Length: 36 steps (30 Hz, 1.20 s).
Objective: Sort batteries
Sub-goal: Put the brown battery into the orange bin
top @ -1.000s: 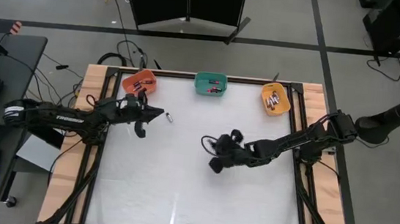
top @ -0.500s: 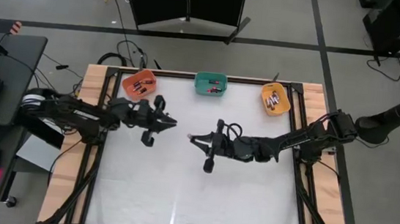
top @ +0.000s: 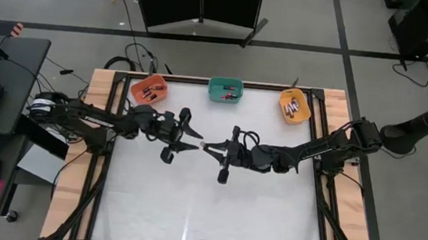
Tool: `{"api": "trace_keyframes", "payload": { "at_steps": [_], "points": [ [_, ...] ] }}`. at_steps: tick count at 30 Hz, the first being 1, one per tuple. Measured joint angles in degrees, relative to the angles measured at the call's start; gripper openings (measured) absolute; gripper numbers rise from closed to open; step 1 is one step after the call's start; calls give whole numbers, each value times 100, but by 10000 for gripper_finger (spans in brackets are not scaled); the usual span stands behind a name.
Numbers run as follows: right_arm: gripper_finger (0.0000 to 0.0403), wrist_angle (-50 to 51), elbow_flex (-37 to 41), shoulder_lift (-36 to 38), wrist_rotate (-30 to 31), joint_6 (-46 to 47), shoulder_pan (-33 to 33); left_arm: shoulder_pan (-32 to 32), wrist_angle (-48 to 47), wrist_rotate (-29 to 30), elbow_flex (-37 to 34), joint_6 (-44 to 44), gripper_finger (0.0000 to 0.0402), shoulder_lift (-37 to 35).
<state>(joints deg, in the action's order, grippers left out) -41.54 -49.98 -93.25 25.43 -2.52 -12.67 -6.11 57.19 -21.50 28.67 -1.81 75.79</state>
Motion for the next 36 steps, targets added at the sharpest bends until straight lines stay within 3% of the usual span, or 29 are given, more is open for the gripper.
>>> {"api": "trace_keyframes", "payload": {
  "at_steps": [12, 23, 27, 33, 36],
  "points": [
    [58, -40, 0, 2, -6, -49, 0, 322, -8, 338, 312, 334, 173, 155],
    [58, 3, -2, 2, -6, -68, 0, 401, 37, 250, 668, 313, 168, 579],
    [58, 9, -2, 2, -25, -70, -7, 466, 133, 254, 666, 385, 139, 579],
    [58, 23, -2, 2, -70, -82, -9, 503, 164, 325, 666, 725, 56, 579],
    [58, 20, -2, 2, -63, -118, -9, 505, 173, 363, 666, 745, 53, 579]
  ]
}}
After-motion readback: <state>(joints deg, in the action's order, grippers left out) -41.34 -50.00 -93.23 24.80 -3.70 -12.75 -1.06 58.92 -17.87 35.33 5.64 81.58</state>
